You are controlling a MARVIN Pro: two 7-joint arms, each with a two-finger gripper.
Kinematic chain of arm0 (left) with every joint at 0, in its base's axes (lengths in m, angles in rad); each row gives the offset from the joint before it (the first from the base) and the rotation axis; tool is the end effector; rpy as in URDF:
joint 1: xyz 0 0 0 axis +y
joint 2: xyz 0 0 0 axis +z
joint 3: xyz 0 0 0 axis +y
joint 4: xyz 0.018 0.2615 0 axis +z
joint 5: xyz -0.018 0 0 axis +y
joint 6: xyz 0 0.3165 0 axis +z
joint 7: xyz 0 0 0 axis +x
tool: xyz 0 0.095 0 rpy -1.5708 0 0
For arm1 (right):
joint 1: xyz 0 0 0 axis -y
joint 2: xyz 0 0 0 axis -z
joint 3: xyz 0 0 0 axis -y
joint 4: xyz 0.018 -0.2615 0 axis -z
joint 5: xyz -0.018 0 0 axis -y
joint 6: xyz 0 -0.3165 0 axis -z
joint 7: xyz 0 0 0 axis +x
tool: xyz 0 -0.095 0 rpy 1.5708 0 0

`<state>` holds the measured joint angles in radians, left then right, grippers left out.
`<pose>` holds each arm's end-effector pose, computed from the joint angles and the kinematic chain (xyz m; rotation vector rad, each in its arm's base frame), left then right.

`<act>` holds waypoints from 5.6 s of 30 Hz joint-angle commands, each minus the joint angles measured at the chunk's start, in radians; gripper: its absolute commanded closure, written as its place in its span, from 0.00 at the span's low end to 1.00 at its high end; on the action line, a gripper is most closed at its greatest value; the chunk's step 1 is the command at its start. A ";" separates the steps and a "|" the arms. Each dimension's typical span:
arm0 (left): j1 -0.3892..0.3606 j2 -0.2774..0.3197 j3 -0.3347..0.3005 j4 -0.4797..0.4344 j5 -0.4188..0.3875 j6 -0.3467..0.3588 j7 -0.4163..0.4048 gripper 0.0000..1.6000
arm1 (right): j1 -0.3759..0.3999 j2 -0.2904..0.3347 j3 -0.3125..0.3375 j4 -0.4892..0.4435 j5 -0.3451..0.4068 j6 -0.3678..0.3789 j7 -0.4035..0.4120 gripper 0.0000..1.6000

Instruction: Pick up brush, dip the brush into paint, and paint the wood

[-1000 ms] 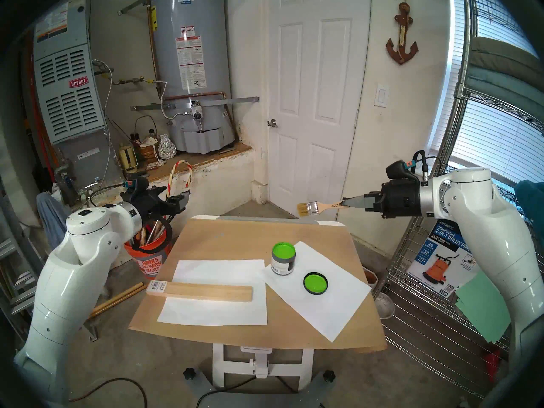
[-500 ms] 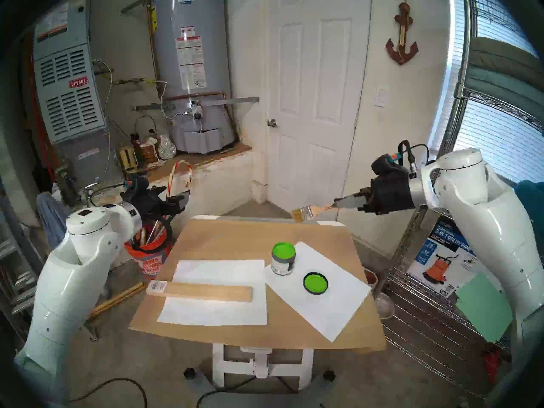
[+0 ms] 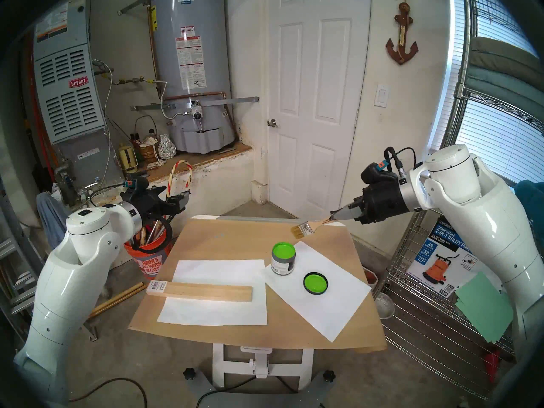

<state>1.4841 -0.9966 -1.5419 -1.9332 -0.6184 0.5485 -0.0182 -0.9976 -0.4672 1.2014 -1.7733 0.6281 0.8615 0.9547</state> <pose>0.4221 0.0594 -0.1330 2.2765 -0.2861 1.9052 0.4101 -0.0797 -0.0669 -2.2711 -1.1759 -1.0045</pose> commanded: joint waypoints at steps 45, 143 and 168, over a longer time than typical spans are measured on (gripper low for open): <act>-0.009 0.002 -0.010 -0.017 -0.002 -0.003 0.000 0.00 | 0.020 -0.110 -0.075 -0.080 -0.082 -0.010 -0.087 1.00; -0.009 0.002 -0.009 -0.017 -0.002 -0.003 0.000 0.00 | 0.098 -0.140 -0.164 -0.068 -0.264 0.005 0.009 1.00; -0.009 0.002 -0.010 -0.017 -0.002 -0.003 0.000 0.00 | 0.151 -0.166 -0.261 -0.081 -0.344 0.005 0.017 1.00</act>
<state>1.4841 -0.9966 -1.5421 -1.9334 -0.6186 0.5486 -0.0181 -0.8809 -0.6309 0.9396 -1.8448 0.2862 0.8740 0.9498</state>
